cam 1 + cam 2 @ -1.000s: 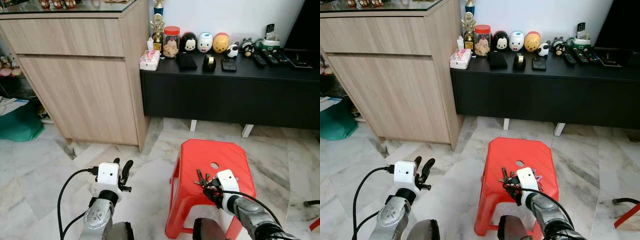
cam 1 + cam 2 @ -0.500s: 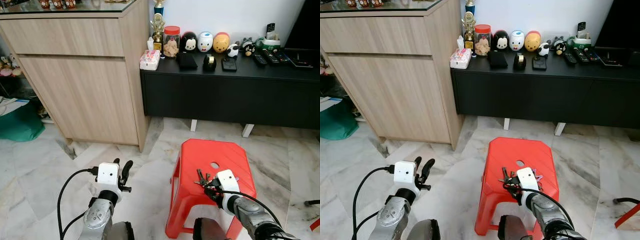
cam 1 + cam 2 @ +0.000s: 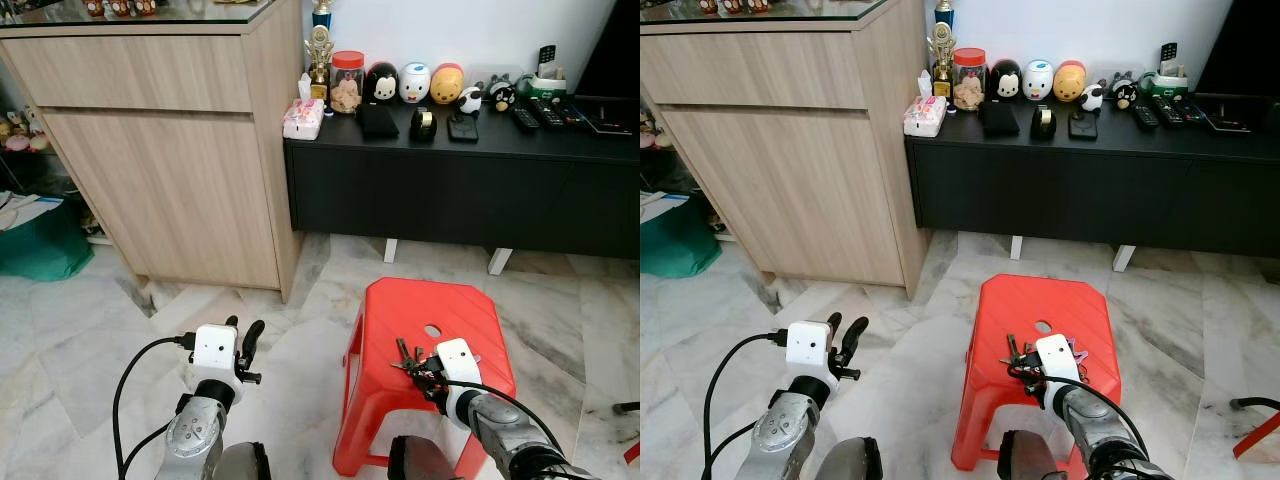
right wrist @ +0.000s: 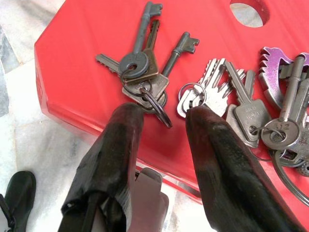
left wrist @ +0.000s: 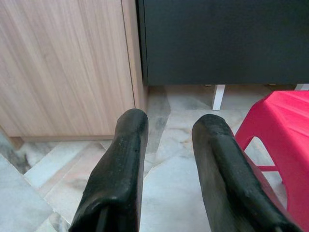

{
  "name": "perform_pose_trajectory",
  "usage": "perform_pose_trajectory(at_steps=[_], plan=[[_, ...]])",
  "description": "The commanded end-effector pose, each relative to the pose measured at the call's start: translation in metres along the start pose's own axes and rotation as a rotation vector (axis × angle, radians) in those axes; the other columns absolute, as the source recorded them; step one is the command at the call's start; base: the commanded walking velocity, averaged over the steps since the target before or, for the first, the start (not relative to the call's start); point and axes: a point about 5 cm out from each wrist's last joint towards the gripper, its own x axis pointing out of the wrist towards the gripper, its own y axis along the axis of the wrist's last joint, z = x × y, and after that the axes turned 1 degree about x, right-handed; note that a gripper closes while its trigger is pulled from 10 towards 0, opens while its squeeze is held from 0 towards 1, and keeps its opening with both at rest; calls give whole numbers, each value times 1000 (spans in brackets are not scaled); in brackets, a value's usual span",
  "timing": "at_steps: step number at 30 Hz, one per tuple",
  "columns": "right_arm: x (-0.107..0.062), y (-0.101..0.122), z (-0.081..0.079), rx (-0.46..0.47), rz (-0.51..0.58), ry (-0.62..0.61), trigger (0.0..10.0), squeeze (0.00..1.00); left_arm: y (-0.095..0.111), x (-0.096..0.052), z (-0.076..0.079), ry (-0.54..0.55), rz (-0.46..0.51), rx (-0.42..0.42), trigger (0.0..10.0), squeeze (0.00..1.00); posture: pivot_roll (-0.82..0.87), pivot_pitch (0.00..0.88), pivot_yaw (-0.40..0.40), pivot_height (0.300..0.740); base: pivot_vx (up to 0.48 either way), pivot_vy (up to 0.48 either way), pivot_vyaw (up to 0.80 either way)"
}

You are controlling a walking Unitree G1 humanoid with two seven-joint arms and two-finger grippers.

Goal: Hang keys on a hook

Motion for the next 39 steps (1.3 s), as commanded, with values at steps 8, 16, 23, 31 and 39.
perform_pose_trajectory(at_steps=[8,16,23,31,39], plan=[[1,3,0,-2,16,-4,10000,0,6,0,-6,7,18,25,10000,0,21,12,10,592,0,0,0],[1,2,-4,7,25,0,10000,0,7,-6,-10,8,22,39,10000,0,33,29,19,592,0,0,0],[1,2,-5,12,38,0,10000,0,7,-10,-13,12,20,49,10000,0,38,40,23,592,0,0,0],[1,4,-4,15,48,-2,0,0,8,-12,-13,13,16,49,10000,0,39,44,22,592,0,0,0],[1,6,-3,12,61,-3,0,0,7,-12,-12,14,14,47,10000,0,39,43,19,592,0,0,0]])
